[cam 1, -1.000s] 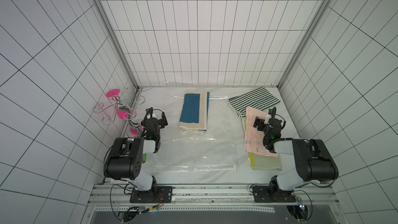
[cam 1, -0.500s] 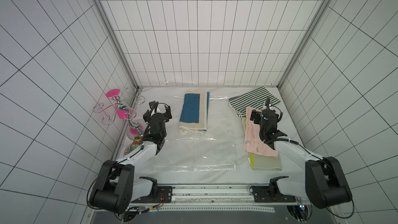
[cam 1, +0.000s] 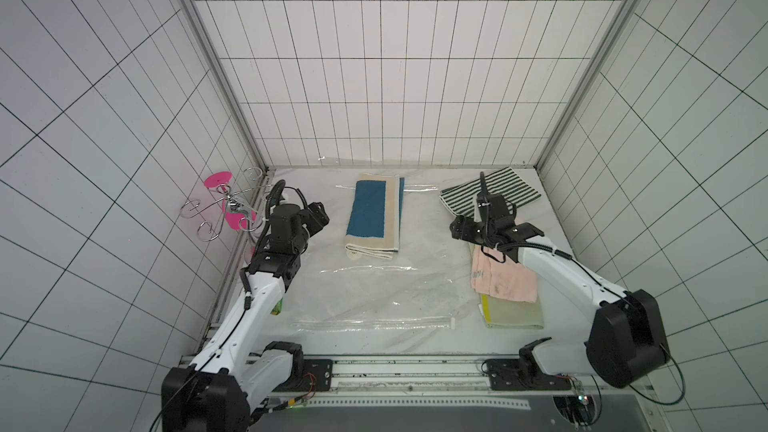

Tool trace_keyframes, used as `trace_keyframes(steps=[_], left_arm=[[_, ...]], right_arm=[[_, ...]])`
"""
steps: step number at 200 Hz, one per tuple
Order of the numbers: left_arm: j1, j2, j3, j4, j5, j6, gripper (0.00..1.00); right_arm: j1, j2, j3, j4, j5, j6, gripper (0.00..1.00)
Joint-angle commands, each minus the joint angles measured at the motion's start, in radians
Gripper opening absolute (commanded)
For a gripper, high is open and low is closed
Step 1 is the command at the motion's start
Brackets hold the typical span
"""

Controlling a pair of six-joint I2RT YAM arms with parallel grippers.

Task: Place the folded towel into the vacuum bag
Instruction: Adjust the vacuum bag at the center of the board, then move the towel in the vacuum bag.

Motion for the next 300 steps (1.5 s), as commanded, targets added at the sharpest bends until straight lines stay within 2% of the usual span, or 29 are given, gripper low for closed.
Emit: trace_keyframes(steps=[1,12,46,55,79,89,120,142,159,182,193,209,258,273,295,300], left_arm=[[-0.132,-0.012,0.036,-0.176,-0.044,0.002,0.85],[-0.161,-0.012,0.008,-0.167,-0.075,-0.018,0.86],[-0.169,-0.018,-0.047,-0.136,-0.067,-0.049,0.86],[-0.169,-0.016,-0.048,-0.138,-0.062,-0.042,0.86],[-0.169,0.011,-0.048,-0.134,-0.001,-0.021,0.86],[-0.169,0.033,-0.049,-0.136,0.008,-0.022,0.86],[-0.163,0.093,-0.045,-0.120,0.002,-0.044,0.85],[-0.147,0.151,-0.017,-0.088,0.049,-0.048,0.85],[-0.123,0.227,0.024,-0.097,0.123,-0.049,0.84],[-0.108,0.343,0.078,-0.102,0.249,-0.064,0.80],[-0.113,0.384,0.085,-0.071,0.286,-0.085,0.78],[-0.131,0.427,0.102,-0.037,0.282,-0.108,0.78],[-0.145,0.587,0.197,-0.034,0.272,-0.124,0.75],[-0.146,0.613,0.197,-0.034,0.263,-0.126,0.69],[-0.149,0.648,0.198,-0.029,0.241,-0.142,0.66],[-0.151,0.655,0.199,-0.022,0.240,-0.147,0.63]], right_arm=[[0.138,0.067,-0.015,-0.143,0.099,0.086,0.78],[0.160,0.132,0.000,-0.146,0.080,0.090,0.76],[0.157,0.255,0.020,-0.061,0.000,0.131,0.47],[0.151,0.280,0.032,-0.046,-0.023,0.131,0.43],[0.119,0.365,0.074,-0.050,-0.037,0.114,0.25],[0.093,0.398,0.089,-0.063,-0.036,0.113,0.23],[-0.013,0.465,0.159,-0.116,0.039,0.078,0.25],[-0.061,0.495,0.225,-0.178,0.116,0.020,0.27],[-0.079,0.481,0.252,-0.197,0.054,-0.022,0.30],[-0.062,0.404,0.258,-0.197,-0.094,-0.010,0.42],[-0.039,0.359,0.268,-0.202,-0.097,-0.005,0.48],[-0.006,0.325,0.296,-0.217,-0.088,0.013,0.54],[0.097,0.327,0.301,-0.187,-0.129,0.084,0.57],[0.101,0.313,0.276,-0.173,-0.127,0.094,0.58],[0.102,0.308,0.233,-0.165,-0.122,0.098,0.58],[0.102,0.308,0.220,-0.160,-0.121,0.100,0.57]])
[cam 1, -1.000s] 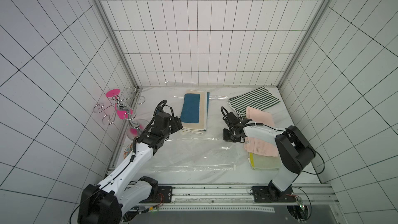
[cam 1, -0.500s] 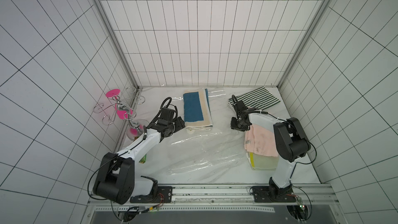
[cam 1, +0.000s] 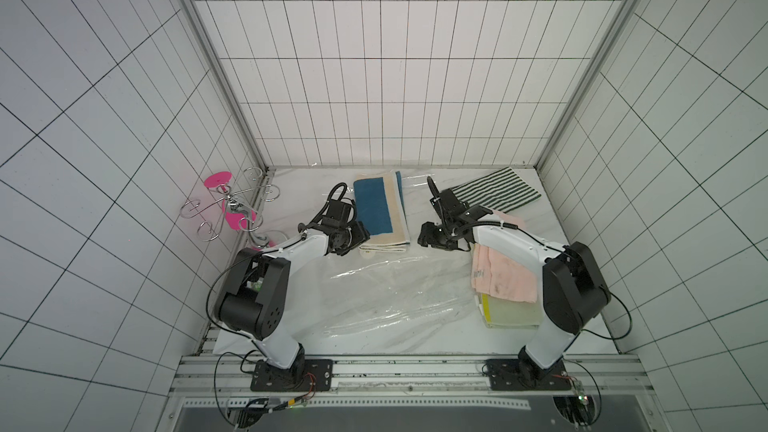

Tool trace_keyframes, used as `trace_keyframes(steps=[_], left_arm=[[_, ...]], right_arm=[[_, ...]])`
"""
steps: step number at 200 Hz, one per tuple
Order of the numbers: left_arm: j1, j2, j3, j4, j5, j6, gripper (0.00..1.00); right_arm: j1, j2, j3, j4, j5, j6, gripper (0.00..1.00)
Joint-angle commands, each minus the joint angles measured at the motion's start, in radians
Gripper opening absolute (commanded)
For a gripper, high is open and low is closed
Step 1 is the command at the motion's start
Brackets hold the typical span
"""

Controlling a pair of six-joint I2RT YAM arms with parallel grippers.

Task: Place the folded towel into the vacuum bag
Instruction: Move the towel in the vacuum bag.

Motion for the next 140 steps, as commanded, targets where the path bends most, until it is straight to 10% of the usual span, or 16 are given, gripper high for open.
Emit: trace_keyframes(steps=[1,44,77,140], left_arm=[[-0.006,0.035,0.017,0.020,-0.024,-0.032,0.62],[-0.013,0.075,0.038,0.075,-0.005,-0.076,0.43],[-0.011,0.088,0.073,0.063,0.042,-0.085,0.00],[-0.054,-0.161,0.052,-0.170,0.210,-0.115,0.00]], right_arm=[[-0.004,-0.018,-0.064,-0.003,0.005,0.035,0.57],[0.002,0.016,-0.153,0.070,-0.013,0.088,0.57],[0.002,0.049,-0.204,0.127,-0.018,0.131,0.56],[-0.001,0.109,-0.206,0.164,-0.039,0.159,0.56]])
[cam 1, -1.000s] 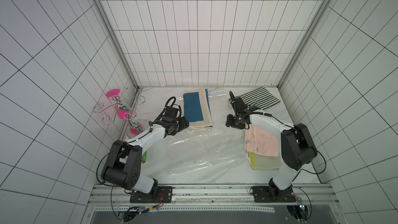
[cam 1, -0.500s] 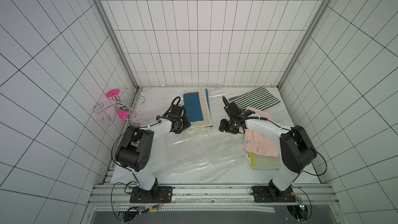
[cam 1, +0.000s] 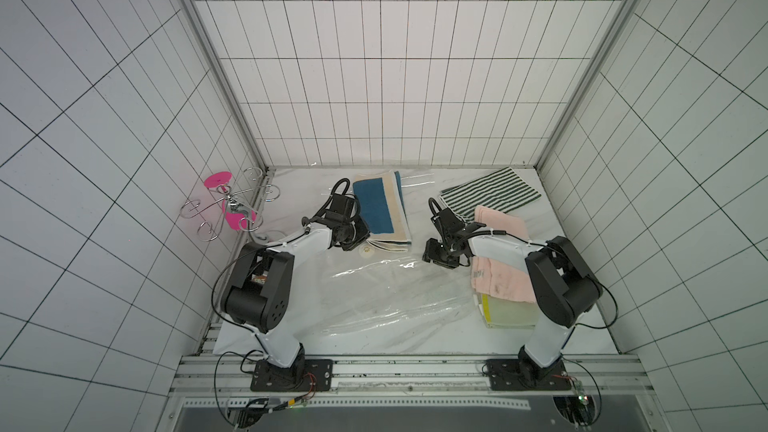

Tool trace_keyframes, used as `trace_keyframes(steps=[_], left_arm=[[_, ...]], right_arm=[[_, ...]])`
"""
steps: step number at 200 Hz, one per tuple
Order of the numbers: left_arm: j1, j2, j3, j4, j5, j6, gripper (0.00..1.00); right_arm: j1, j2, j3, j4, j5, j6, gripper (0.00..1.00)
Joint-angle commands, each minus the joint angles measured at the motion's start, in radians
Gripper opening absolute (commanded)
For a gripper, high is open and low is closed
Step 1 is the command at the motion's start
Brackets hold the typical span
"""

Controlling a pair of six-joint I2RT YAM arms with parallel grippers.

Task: Place the folded towel into the vacuum bag
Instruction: Move the towel in the vacuum bag.

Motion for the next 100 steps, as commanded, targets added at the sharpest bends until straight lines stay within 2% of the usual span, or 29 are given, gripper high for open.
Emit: trace_keyframes(steps=[1,15,40,56,74,100], left_arm=[[-0.036,-0.150,-0.033,-0.110,0.101,-0.037,0.00],[-0.071,-0.235,-0.106,-0.121,0.138,-0.081,0.00],[-0.190,-0.341,-0.192,-0.182,0.143,-0.104,0.00],[-0.256,-0.368,-0.253,-0.200,0.135,-0.101,0.00],[-0.287,-0.374,-0.303,-0.205,0.157,-0.092,0.00],[-0.288,-0.354,-0.296,-0.239,0.147,-0.021,0.12]], right_arm=[[-0.001,0.046,-0.021,0.003,-0.015,0.030,0.56],[-0.003,0.034,-0.023,0.004,-0.006,0.022,0.56],[-0.012,0.036,-0.004,-0.012,-0.015,0.004,0.56],[-0.027,0.033,0.013,-0.031,-0.015,-0.010,0.56],[-0.048,0.018,0.053,-0.072,-0.004,-0.041,0.56],[-0.054,0.034,0.175,-0.164,0.014,-0.102,0.58]])
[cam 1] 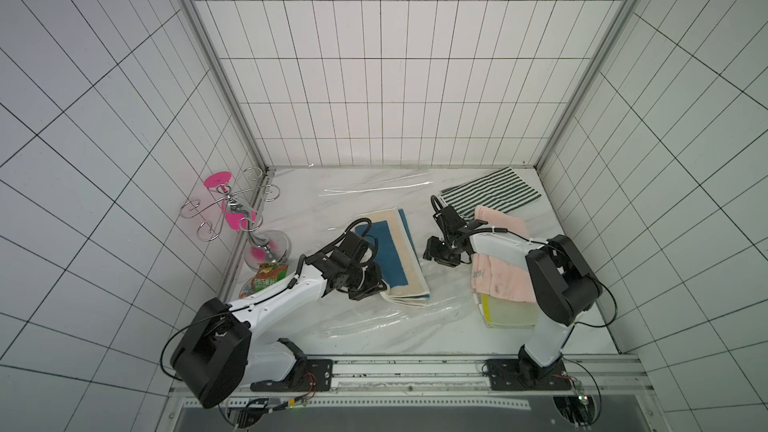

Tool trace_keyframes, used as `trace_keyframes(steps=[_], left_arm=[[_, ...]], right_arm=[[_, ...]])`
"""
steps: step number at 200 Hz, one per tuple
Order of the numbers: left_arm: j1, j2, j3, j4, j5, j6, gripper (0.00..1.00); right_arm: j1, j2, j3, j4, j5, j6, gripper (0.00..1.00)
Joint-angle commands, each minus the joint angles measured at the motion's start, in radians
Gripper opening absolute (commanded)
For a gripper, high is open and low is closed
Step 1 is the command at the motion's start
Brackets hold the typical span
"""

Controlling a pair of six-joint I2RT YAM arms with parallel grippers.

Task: Place the folded towel into the vacuum bag
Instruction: Move the towel in the vacuum bag, then pick up the towel from the vacuum bag.

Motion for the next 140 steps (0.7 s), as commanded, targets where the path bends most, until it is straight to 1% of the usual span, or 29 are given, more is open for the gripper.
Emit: trace_keyframes(steps=[1,24,38,47,57,69,78,88,104,122,135,140], left_arm=[[-0.001,0.010,0.019,-0.044,0.006,0.047,0.13],[-0.001,-0.003,0.074,-0.092,0.009,0.098,0.39],[0.008,-0.040,0.124,-0.148,-0.018,0.138,0.56],[0.023,-0.056,0.155,-0.195,-0.049,0.160,0.60],[0.062,-0.065,0.171,-0.224,-0.058,0.181,0.61],[0.126,-0.072,0.166,-0.212,-0.053,0.196,0.61],[0.170,-0.065,0.160,-0.179,-0.055,0.211,0.61],[0.203,-0.042,0.147,-0.127,-0.094,0.208,0.61],[0.257,0.033,0.133,-0.038,-0.096,0.209,0.61],[0.273,0.123,0.119,0.039,-0.105,0.203,0.59],[0.273,0.161,0.091,0.118,-0.082,0.180,0.58],[0.271,0.174,0.083,0.143,-0.069,0.173,0.57]], right_arm=[[-0.011,0.025,0.136,-0.110,0.024,-0.064,0.59],[0.019,0.071,0.248,-0.189,0.021,-0.110,0.69],[0.042,0.090,0.269,-0.213,0.026,-0.120,0.73],[0.054,0.092,0.260,-0.210,0.026,-0.111,0.74],[0.069,0.095,0.250,-0.202,0.019,-0.097,0.74],[0.086,0.102,0.245,-0.186,0.004,-0.079,0.74],[0.097,0.117,0.253,-0.181,-0.005,-0.068,0.73],[0.107,0.136,0.270,-0.180,-0.008,-0.058,0.72],[0.114,0.163,0.290,-0.176,-0.017,-0.039,0.70],[0.123,0.193,0.308,-0.173,-0.026,-0.025,0.67],[0.129,0.211,0.320,-0.173,-0.029,-0.014,0.64],[0.128,0.219,0.322,-0.171,-0.034,-0.009,0.62]])
